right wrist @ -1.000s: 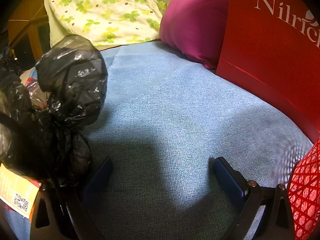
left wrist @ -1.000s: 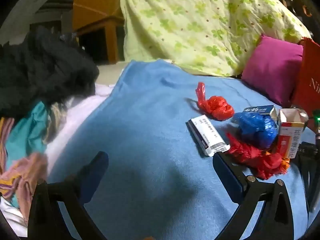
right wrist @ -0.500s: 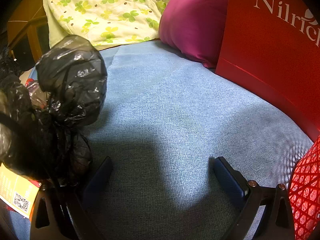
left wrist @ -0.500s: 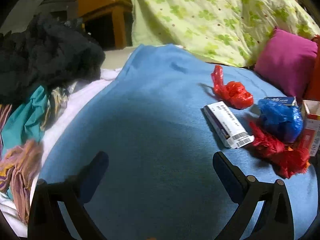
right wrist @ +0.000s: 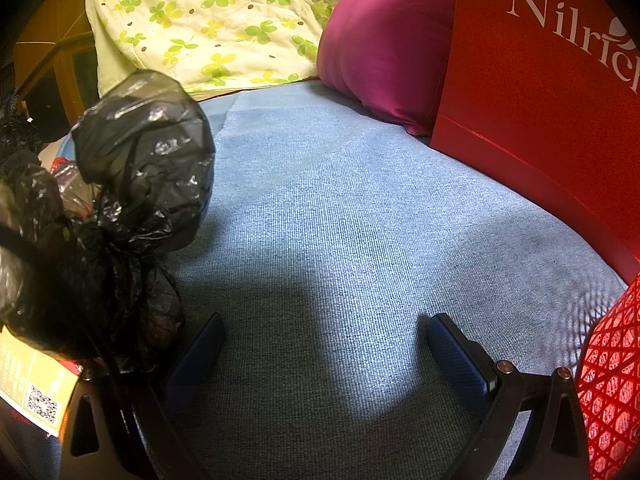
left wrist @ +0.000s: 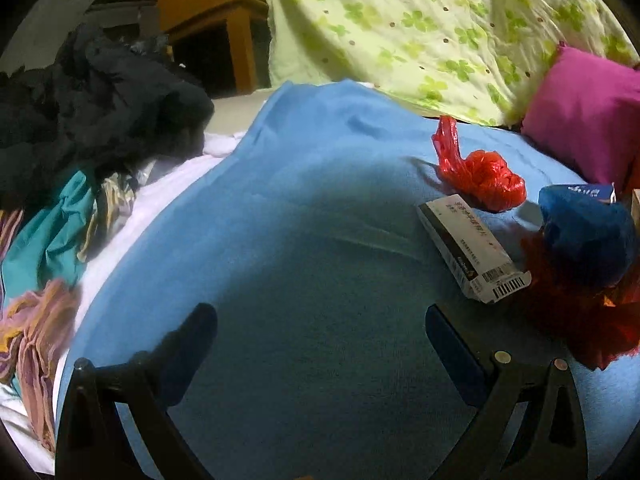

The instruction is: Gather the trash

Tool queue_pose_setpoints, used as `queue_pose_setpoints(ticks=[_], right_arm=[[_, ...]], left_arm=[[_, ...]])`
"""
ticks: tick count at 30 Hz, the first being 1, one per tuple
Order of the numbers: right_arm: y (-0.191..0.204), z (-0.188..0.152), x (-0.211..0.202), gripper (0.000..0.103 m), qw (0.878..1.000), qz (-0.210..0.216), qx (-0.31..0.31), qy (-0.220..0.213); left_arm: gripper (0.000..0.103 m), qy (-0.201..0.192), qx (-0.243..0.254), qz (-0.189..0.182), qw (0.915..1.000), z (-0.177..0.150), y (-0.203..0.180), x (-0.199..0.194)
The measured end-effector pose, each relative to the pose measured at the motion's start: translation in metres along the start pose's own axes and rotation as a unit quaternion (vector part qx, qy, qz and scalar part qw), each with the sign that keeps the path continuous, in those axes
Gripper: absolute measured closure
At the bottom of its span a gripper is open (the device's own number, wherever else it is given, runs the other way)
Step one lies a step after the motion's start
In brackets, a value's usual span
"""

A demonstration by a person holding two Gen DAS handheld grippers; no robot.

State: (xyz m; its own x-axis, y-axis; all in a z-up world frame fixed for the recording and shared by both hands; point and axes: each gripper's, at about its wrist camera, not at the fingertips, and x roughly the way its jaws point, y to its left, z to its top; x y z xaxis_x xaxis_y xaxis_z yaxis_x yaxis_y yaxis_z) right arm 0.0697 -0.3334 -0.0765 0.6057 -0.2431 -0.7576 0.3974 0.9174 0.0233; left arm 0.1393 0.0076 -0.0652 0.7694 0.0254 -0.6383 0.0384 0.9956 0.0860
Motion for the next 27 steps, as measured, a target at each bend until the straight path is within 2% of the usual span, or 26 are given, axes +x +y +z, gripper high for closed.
queue_pose_setpoints(ticks=[17,27], right_arm=[[0.0,0.0,0.0,0.0,1.0,0.0,0.0,0.0],[0.0,0.0,0.0,0.0,1.0,0.0,0.0,0.0]], left_arm=[[0.0,-0.035,0.014,0.001,0.9993,-0.008,0.0,-0.039],[0.0,-0.014,0.016,0.018,0.9996,-0.009,-0.005,-0.08]])
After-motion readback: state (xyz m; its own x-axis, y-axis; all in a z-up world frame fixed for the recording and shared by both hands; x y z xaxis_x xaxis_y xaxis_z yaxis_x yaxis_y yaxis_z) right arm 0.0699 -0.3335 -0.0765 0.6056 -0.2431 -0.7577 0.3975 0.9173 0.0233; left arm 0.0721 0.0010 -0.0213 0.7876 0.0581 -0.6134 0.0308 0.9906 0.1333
